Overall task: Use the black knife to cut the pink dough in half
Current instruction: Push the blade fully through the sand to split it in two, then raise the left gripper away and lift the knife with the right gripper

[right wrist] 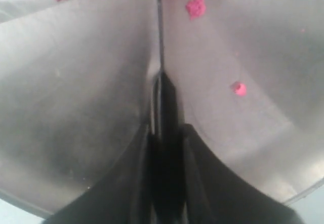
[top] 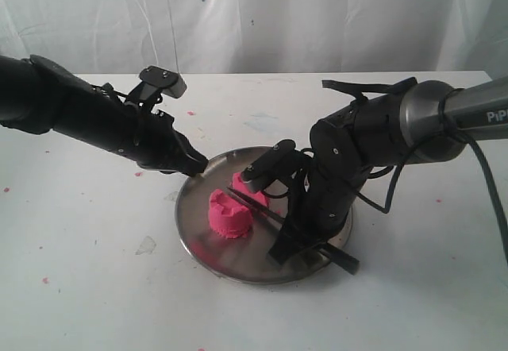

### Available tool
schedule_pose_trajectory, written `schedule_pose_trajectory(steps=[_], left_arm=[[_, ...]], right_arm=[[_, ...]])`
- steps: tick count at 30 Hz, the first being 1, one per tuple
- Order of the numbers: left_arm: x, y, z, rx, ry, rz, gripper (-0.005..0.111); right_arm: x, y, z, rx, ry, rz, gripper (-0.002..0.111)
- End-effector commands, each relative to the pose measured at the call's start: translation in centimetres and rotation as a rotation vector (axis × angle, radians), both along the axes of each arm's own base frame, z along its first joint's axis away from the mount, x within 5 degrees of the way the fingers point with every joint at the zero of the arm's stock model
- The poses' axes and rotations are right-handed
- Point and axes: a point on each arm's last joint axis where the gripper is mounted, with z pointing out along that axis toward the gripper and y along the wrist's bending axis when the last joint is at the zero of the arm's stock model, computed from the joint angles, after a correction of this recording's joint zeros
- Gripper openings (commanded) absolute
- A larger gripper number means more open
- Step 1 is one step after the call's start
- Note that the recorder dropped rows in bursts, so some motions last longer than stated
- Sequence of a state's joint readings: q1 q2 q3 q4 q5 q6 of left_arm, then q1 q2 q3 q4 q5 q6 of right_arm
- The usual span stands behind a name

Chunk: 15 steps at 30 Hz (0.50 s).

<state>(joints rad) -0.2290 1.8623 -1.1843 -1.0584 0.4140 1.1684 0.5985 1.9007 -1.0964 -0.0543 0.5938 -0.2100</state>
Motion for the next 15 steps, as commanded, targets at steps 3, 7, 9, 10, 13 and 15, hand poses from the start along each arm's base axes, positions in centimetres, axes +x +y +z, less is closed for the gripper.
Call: schedule_pose_trajectory(steps=[3,7,9,10,13,15], left_arm=[[-1.2,-0.1,2.0,-0.040,0.054,0.015,0.000],[-2.1,-0.1,2.7,-0.049,0.062,-0.014,0.000],[-2.6,0.1,3.1,-0.045,0.055,-0.015,0.000],[-2.7,0.2,3.2,-0.043,0.048,-0.008,0.000],[-3.3,0.6,3.8,-0.036,0.015,0.024,0.000],[-3.7,0.9,4.0,-0.027,-0.005,0.048,0.000]], right_arm=[[-0.2,0.1,0.5,0.011,-0.001,-0.008,0.000],[-0.4,0.3,0.5,0.020,0.012,0.005,0.000],[-0.7,0.7,0.5,0.025,0.016,0.010,0.000],[-0.9,1.0,0.5,0.029,0.019,0.017,0.000],[-1.4,1.7,0.5,0.030,0.017,0.042,0.000],[-1.5,1.9,0.5,0.032,0.014,0.051,0.000]])
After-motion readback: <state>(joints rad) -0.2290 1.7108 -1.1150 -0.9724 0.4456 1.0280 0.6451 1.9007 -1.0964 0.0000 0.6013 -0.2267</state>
